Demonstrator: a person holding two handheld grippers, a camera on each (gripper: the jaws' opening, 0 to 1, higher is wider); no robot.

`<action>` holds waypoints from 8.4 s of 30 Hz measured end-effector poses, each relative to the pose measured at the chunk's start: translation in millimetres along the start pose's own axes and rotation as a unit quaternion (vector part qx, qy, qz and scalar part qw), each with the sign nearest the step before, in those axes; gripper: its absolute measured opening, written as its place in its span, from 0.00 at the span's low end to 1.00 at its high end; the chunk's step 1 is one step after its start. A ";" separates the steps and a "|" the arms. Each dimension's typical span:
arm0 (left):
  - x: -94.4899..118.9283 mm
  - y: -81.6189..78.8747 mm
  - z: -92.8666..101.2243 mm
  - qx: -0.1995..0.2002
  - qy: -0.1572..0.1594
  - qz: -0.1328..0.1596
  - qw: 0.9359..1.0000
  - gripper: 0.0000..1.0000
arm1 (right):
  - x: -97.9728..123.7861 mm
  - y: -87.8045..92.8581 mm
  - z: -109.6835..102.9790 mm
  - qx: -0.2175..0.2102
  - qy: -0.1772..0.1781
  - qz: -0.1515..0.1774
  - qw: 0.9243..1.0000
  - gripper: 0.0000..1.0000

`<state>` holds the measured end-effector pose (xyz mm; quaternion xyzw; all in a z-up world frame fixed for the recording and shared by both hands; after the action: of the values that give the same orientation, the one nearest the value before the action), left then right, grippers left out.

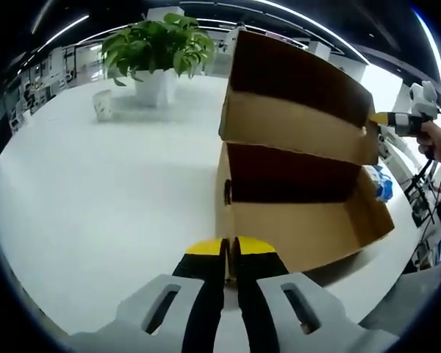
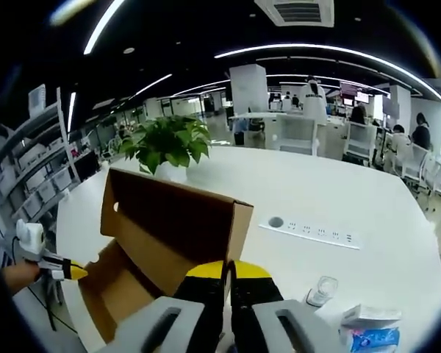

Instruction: Operate the shoe box by opening the lid, removing the specified soft item, and placing it in the target area until the item is outside and the box remains undamaged.

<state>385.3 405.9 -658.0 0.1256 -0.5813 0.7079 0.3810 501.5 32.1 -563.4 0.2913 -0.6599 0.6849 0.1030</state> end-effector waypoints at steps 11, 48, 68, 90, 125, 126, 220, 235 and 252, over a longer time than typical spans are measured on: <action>1.0 1.6 -0.4 0.002 0.001 0.006 1.000 0.03 | 14.1 6.6 -5.9 0.000 0.004 0.025 1.000 0.00; 5.3 6.4 -2.3 0.020 0.009 0.018 1.000 0.03 | 50.0 34.4 -22.5 0.011 -0.005 0.058 0.998 0.00; 5.3 6.5 -2.4 0.017 0.013 0.015 1.000 0.03 | 63.8 50.1 -28.5 0.003 -0.012 0.059 0.998 0.00; 6.3 6.4 -2.7 0.009 0.018 0.020 1.000 0.04 | 76.5 71.6 -36.5 -0.025 -0.012 0.063 0.998 0.00; 30.7 -23.3 16.8 -0.062 0.028 0.068 0.995 0.07 | 85.1 99.6 -44.1 -0.046 -0.006 0.048 0.998 0.00; 31.1 -23.7 17.4 -0.063 0.028 0.069 0.995 0.07 | 85.6 100.8 -44.5 -0.047 -0.006 0.048 0.998 0.00; 30.3 15.4 24.8 -0.202 0.107 -0.002 0.973 0.42 | 81.2 165.2 -63.4 0.133 -0.119 0.010 0.984 0.37; 20.8 23.4 21.2 -0.202 0.108 -0.017 0.973 0.43 | 74.9 173.3 -67.4 0.155 -0.110 -0.002 0.982 0.39; 19.9 28.3 18.8 -0.191 0.107 -0.023 0.975 0.42 | 70.9 177.9 -67.1 0.155 -0.106 -0.015 0.982 0.40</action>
<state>347.5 395.6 -660.7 -0.0126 -0.6585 0.5840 0.4745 333.0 60.4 -672.9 0.3846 -0.5483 0.7426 -0.0032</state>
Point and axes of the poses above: the point that each gripper's makers call its tool centre point, and the gripper's own axes: x roughly backward along the fingers, z roughly to its right, y roughly out of its underside, the point moved 9 cm from there along x, roughly backward along the fingers, and after that the axes turned 9 degrees about y, right-handed, at the moved point
